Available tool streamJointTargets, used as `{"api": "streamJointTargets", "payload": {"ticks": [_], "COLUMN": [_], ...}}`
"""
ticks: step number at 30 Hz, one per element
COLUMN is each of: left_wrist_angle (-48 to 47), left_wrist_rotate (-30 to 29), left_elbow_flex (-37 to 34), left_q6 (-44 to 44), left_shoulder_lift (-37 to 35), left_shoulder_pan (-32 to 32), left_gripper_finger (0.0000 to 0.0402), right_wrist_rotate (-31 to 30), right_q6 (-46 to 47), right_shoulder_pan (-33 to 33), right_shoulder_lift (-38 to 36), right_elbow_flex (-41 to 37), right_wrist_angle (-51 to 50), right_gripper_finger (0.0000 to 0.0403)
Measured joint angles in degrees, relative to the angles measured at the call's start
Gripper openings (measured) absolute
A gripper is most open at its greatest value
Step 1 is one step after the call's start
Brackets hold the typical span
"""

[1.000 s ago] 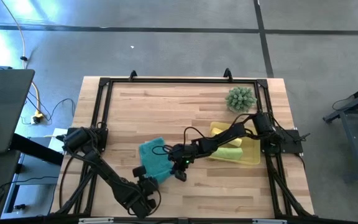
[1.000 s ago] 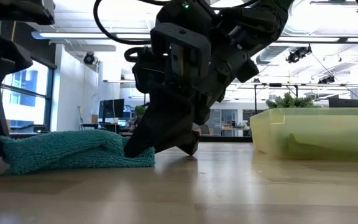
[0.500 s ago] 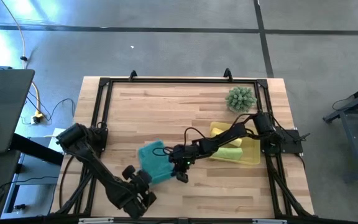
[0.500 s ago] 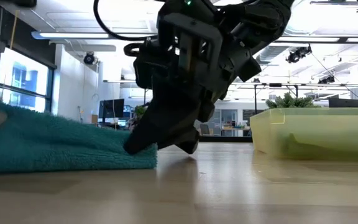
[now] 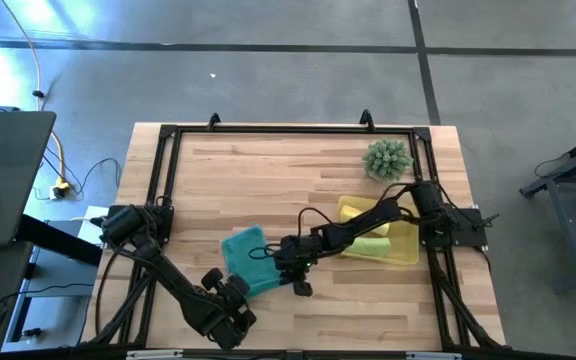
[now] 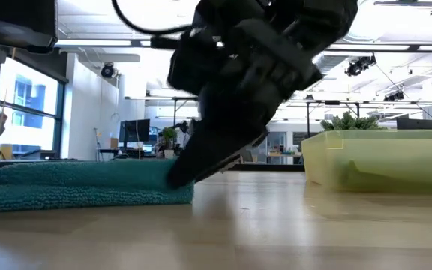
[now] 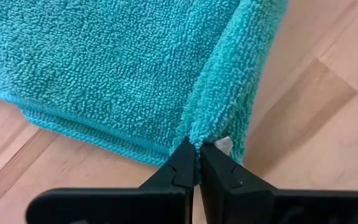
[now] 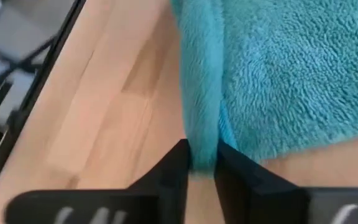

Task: Roll microfiber towels into tight, uniform cylinder then place into a basket
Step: Roll the blue microfiber towel

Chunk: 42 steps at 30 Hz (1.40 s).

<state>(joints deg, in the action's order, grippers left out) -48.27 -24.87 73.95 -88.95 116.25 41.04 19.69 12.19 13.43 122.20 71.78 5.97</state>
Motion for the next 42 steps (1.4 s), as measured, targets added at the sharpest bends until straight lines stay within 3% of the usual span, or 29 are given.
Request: {"api": "streamJointTargets", "payload": {"ticks": [5, 8, 13, 16, 18, 25, 30, 35, 42], "left_wrist_angle": [-0.1, -0.1, -0.2, -0.1, -0.1, 0.2, 0.3, 0.3, 0.4], "left_wrist_rotate": [0.7, 0.6, 0.7, 0.6, 0.6, 0.7, 0.7, 0.9, 0.9], "left_elbow_flex": [0.0, 0.0, 0.0, -0.1, -0.1, -0.1, -0.1, -0.2, -0.1], "left_q6": [0.6, 1.1, 1.6, 2.1, 2.1, 2.1, 2.0, 1.9, 2.0], "left_shoulder_lift": [0.1, 0.1, 0.2, 0.2, 0.2, 0.3, 0.3, 0.3, 0.2], "left_shoulder_pan": [0.0, 0.0, -0.2, -0.2, -0.2, -0.2, -0.2, -0.2, -0.3], "left_gripper_finger": [0.0000, 0.0000, 0.0000, 0.0000, 0.0000, 0.0000, 0.0000, 0.0001, 0.0001], "right_wrist_rotate": [0.2, -2.0, -18.2, -29.6, -31.7, -31.4, -30.6, -22.9, -21.4], "right_q6": [-9.0, -16.5, -35.3, -39.3, -39.5, -36.0, -35.2, -33.6, -32.5], "right_shoulder_pan": [-0.2, 1.8, 9.4, 11.7, 12.0, 10.4, 8.9, 7.6, 6.9], "right_shoulder_lift": [-7.1, -9.7, -8.3, -5.2, -3.8, -1.3, -1.0, -0.6, 2.3], "right_elbow_flex": [-0.1, -0.1, 0.1, 0.0, 0.0, 0.1, 0.1, 0.1, 0.4], "right_wrist_angle": [-8.5, -11.0, -5.0, 0.0, 3.0, 3.2, 2.5, 1.0, 2.2], "right_gripper_finger": [0.0115, 0.0131, 0.0128, 0.0123, 0.0122, 0.0124, 0.0155, 0.0180, 0.0177]}}
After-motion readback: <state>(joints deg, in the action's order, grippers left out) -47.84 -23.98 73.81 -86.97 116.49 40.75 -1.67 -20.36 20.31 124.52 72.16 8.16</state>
